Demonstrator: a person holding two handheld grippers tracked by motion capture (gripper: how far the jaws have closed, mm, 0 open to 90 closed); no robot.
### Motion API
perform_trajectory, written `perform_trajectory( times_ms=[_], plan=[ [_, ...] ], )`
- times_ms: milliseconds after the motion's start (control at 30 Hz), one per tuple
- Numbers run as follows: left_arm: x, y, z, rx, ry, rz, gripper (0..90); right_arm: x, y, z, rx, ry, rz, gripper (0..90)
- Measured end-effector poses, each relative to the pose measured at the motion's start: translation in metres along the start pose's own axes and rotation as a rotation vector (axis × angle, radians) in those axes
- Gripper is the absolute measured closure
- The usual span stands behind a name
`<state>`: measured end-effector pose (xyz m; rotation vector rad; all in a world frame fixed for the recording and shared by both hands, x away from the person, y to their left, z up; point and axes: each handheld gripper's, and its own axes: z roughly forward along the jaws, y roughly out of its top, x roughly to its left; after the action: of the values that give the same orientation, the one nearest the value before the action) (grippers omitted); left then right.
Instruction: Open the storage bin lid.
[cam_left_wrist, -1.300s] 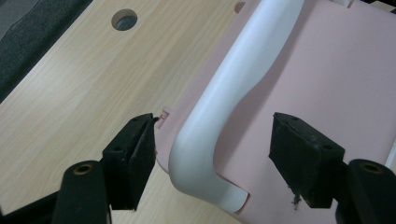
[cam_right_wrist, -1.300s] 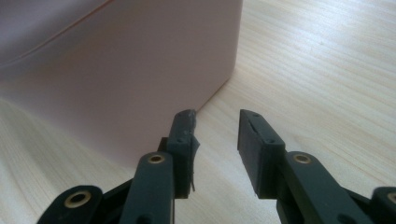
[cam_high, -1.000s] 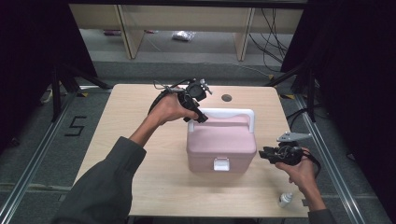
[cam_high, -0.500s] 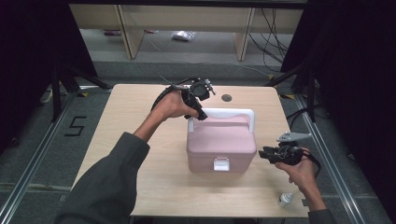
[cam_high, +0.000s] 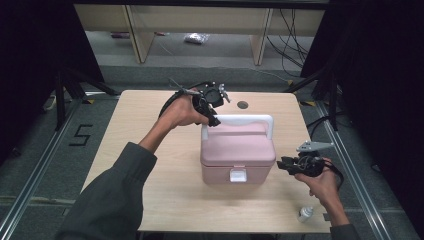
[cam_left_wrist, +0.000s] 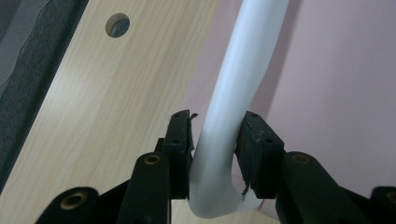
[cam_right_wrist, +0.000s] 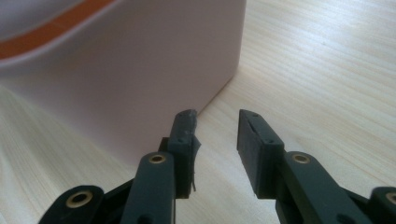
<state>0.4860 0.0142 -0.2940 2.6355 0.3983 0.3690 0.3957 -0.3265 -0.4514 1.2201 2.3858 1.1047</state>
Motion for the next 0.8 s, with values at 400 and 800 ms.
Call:
perform_trajectory(
  times_ms=[400, 800],
  plan=[
    [0.004, 0.002, -0.016, -0.030, 0.006, 0.036, 70.3, 0.002, 0.013, -0.026, -0.149, -0.003, -0.027, 75.5],
    [0.005, 0.003, -0.019, -0.034, 0.011, 0.021, 70.5, 0.018, 0.031, -0.038, -0.279, 0.076, -0.103, 86.8]
  ],
)
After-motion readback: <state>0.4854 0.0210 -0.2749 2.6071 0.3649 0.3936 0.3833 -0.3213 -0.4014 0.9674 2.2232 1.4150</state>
